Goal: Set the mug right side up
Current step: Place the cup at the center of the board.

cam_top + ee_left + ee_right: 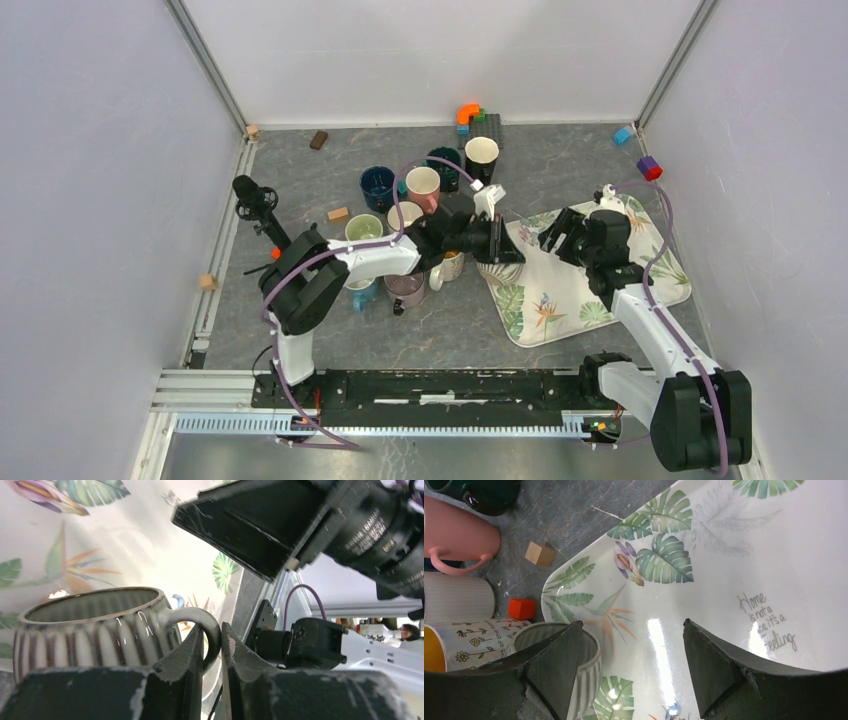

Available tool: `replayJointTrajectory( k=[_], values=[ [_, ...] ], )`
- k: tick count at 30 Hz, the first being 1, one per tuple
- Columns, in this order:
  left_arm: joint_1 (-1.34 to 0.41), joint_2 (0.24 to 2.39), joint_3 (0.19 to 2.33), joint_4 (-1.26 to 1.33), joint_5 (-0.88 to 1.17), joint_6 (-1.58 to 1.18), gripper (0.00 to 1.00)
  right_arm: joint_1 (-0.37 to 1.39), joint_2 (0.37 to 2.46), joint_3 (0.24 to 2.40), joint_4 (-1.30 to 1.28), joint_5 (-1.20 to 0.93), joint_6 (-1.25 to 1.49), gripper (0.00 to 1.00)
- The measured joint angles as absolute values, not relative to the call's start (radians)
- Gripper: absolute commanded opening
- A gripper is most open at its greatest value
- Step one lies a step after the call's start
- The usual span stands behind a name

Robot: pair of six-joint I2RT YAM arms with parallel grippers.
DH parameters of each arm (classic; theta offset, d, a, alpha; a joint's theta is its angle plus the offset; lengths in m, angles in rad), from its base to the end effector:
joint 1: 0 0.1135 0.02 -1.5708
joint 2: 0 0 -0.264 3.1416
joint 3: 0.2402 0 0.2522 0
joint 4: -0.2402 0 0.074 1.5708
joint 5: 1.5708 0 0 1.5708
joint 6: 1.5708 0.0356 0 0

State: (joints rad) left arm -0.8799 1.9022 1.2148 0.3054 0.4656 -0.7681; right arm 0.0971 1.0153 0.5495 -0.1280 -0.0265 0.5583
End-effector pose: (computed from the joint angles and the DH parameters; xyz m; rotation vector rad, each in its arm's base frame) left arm 0.2626 -0.3427 0.2146 0.4788 2.1946 -1.4575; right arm 0.2163 0.0220 0.2201 0.4861 2.1380 0.4026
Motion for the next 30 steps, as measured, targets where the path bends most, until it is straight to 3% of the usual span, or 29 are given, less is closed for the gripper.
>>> replayJointTrajectory(
  k=[13,30],
  values=[
    [-0.971,1.642,0.950,0.443,0.364,-0.713,0.02,0.120,1.003,0.526,-0.130,-0.106,0.525,0.79],
    [-1.145,1.463,0.529,0.696,0.054,-0.634,0.02,0.296,0.972,0.495,-0.154,-0.077,0.517,0.79]
  ],
)
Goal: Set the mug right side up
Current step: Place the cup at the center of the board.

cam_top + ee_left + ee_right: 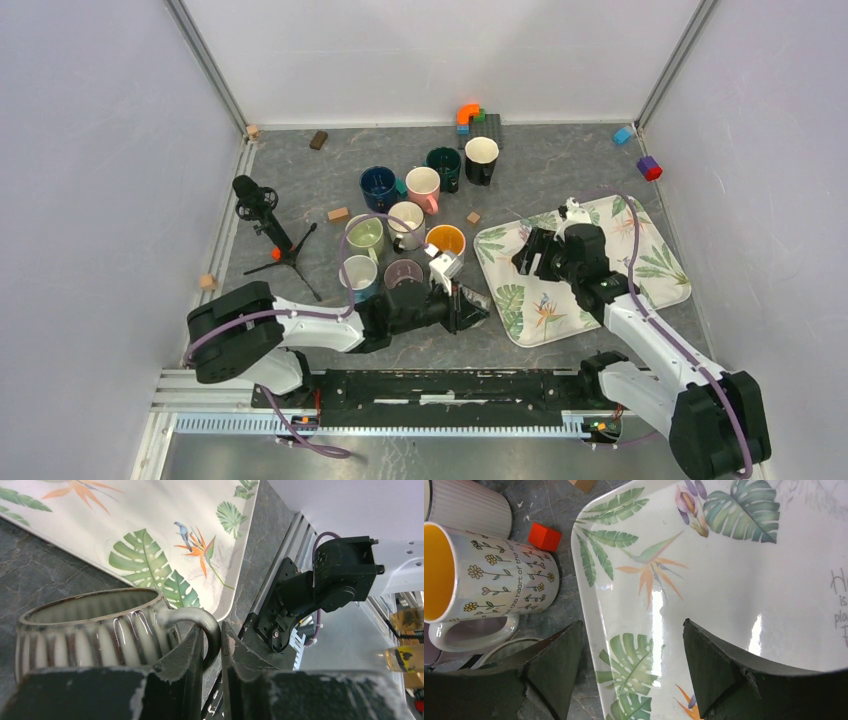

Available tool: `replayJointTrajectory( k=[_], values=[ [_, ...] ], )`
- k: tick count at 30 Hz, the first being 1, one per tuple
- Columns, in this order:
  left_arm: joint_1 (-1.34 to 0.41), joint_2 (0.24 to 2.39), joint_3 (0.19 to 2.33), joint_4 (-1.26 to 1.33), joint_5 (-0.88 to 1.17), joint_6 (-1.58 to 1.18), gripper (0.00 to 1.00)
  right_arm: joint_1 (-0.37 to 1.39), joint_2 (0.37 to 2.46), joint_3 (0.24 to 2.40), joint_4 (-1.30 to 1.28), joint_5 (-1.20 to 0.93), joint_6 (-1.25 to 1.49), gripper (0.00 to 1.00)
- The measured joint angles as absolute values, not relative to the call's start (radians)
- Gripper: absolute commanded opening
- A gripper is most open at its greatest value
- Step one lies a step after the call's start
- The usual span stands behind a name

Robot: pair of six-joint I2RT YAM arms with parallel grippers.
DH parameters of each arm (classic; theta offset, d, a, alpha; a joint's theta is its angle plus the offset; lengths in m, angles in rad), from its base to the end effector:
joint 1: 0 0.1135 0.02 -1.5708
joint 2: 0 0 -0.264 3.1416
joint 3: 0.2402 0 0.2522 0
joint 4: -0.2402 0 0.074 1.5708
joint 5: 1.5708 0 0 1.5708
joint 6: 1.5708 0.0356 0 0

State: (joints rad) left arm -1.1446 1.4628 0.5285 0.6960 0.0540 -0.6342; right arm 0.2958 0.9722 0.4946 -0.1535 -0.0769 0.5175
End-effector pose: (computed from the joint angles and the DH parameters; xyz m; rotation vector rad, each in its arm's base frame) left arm 0.1189 -0.2665 0.1888 0.5497 1.9377 -1.2638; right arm 0.1951 0.0623 0.2077 0.2054 2.2429 0.5318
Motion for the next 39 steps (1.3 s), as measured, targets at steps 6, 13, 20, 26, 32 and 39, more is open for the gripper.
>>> replayJointTrajectory(
  k=[6,13,20,26,32,39],
  values=[
    [-1.192,1.411,0.388,0.853,-0.052,-0.635,0.02,0.325,0.947,0.460,-0.155,-0.063,0.508,0.79],
    [-1.235,1.360,0.273,0.966,-0.121,-0.636,0.02,0.367,0.913,0.434,-0.156,-0.056,0.502,0.79],
    [-1.258,1.322,0.210,1.010,-0.158,-0.641,0.06,0.450,0.909,0.427,-0.163,-0.036,0.495,0.79],
    [-1.279,1.309,0.169,1.051,-0.185,-0.651,0.10,0.544,0.908,0.427,-0.183,0.024,0.491,0.79],
    [-1.311,1.311,0.129,1.102,-0.213,-0.651,0.13,0.653,0.909,0.426,-0.200,0.089,0.492,0.79],
    [-1.355,1.332,0.071,1.199,-0.257,-0.659,0.23,0.769,0.928,0.397,-0.197,0.160,0.512,0.79]
  ],
)
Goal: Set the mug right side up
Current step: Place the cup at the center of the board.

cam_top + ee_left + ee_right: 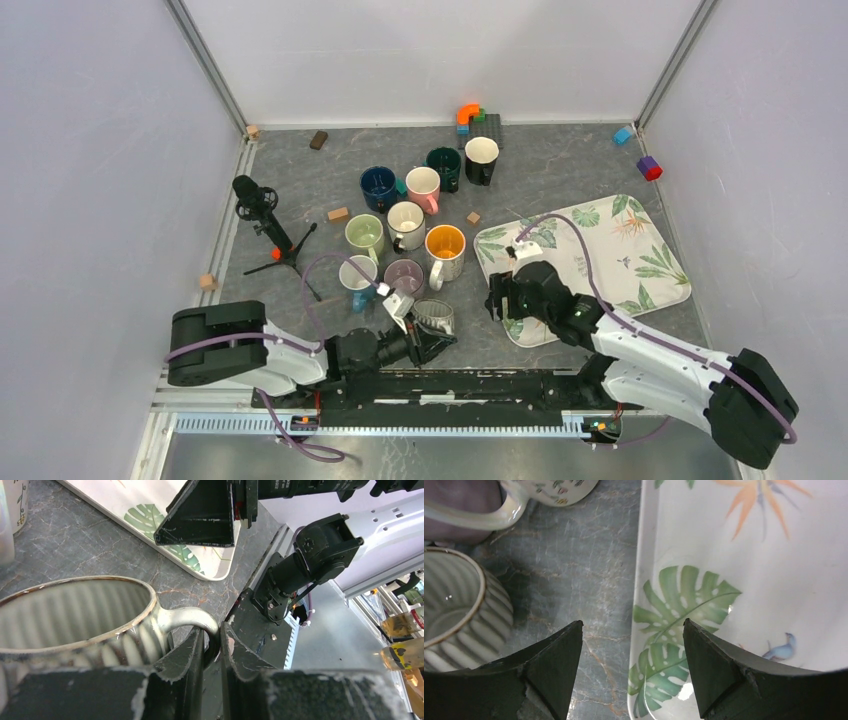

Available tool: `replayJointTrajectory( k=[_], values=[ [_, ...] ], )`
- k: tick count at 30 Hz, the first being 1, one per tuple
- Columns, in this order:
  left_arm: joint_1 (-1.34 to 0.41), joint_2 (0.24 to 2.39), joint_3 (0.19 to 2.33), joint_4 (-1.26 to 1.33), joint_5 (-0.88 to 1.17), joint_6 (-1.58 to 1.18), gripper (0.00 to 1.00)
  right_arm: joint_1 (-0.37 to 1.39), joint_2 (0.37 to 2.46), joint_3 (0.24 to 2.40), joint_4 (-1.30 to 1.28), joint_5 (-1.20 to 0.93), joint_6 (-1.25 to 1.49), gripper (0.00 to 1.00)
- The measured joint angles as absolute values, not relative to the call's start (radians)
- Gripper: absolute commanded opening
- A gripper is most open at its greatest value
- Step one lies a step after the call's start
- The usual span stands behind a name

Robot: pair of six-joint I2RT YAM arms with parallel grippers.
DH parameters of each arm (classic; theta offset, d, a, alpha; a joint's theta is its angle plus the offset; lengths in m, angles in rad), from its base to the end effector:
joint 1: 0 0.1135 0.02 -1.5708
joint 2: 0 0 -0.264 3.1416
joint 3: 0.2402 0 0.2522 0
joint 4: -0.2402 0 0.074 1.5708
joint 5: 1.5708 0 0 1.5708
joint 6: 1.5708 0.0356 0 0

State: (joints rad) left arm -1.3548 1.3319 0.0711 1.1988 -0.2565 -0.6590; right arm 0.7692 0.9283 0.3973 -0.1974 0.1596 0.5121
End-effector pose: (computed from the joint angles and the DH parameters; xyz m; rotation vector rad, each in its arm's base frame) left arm 0.0512 -0.1911 0.1483 0.4071 1.7602 -1.3011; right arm 0.1368 0.1245 0.1799 -0.2162 2.3252 0.4753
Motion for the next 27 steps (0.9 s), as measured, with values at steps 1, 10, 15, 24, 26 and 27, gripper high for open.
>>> replayJointTrajectory(
  k=[1,10,15,24,26,27],
  values=[
    [-1.361,1.332,0.065,1.209,-0.264,-0.661,0.23,0.794,0.936,0.396,-0.197,0.173,0.519,0.79],
    [-1.392,1.346,0.020,1.222,-0.291,-0.691,0.34,0.943,0.964,0.396,-0.197,0.283,0.565,0.80],
    [-1.400,1.349,0.012,1.198,-0.299,-0.710,0.36,1.009,1.004,0.396,-0.197,0.335,0.582,0.80],
    [-1.411,1.349,0.012,1.185,-0.296,-0.725,0.53,1.046,1.026,0.398,-0.199,0.383,0.602,0.81],
    [-1.411,1.347,0.012,1.152,-0.297,-0.730,0.57,1.046,1.019,0.398,-0.204,0.393,0.604,0.81],
    [-1.411,1.343,0.012,1.134,-0.297,-0.730,0.59,1.046,1.013,0.398,-0.206,0.397,0.605,0.81]
  ],
)
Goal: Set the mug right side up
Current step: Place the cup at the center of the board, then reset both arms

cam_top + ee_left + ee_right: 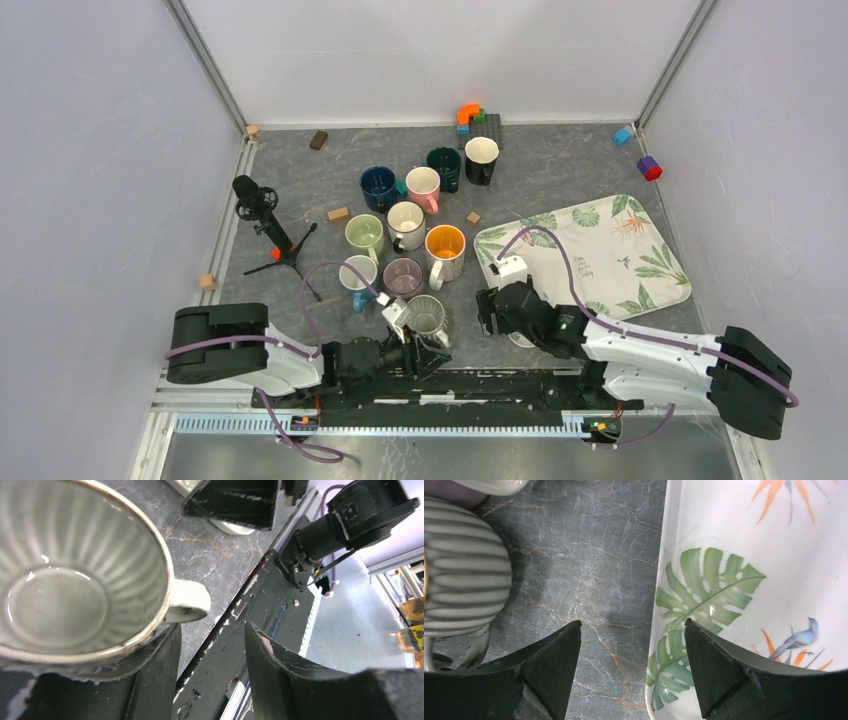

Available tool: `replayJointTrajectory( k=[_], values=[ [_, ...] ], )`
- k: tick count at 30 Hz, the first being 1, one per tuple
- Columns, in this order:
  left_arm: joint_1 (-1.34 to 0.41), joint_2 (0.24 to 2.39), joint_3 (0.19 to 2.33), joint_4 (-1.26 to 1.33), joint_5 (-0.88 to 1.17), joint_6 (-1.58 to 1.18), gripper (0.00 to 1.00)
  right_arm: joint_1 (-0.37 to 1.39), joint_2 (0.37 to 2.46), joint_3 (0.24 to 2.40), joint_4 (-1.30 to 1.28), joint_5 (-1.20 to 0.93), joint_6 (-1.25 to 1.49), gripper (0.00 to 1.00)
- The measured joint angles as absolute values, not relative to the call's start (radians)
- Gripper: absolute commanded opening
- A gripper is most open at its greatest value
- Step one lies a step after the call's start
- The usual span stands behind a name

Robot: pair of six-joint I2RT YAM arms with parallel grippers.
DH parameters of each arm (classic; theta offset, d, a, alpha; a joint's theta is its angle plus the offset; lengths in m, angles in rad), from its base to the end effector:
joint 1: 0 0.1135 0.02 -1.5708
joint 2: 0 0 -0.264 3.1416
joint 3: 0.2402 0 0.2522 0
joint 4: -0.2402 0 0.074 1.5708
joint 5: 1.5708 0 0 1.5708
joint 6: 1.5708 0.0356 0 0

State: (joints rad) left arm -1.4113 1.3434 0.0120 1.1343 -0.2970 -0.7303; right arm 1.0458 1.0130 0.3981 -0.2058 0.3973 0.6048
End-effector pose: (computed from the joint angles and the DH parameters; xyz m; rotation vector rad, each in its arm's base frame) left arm 0.0393 -0.1788 0.1258 0.4222 1.9019 -1.2529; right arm 0.1060 0.1556 0.1670 -0.3295 2.3149 0.3559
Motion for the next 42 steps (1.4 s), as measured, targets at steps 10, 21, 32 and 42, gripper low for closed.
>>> replayJointTrajectory(
  k=[10,21,32,42],
  values=[
    [-1.416,1.108,0.065,0.801,-0.295,-0.739,0.86,1.047,0.893,0.413,-0.271,0.477,0.595,0.85],
    [-1.416,0.717,0.408,0.111,-0.397,-0.730,1.00,1.047,0.798,0.556,-0.333,0.602,0.517,0.97],
    [-1.103,0.991,0.856,-0.213,-0.334,-0.633,1.00,0.998,0.876,0.771,-0.333,0.663,0.395,0.98],
    [-0.805,1.225,1.153,-0.309,-0.086,-0.573,1.00,0.715,1.014,0.911,-0.303,0.458,0.326,0.98]
  ],
)
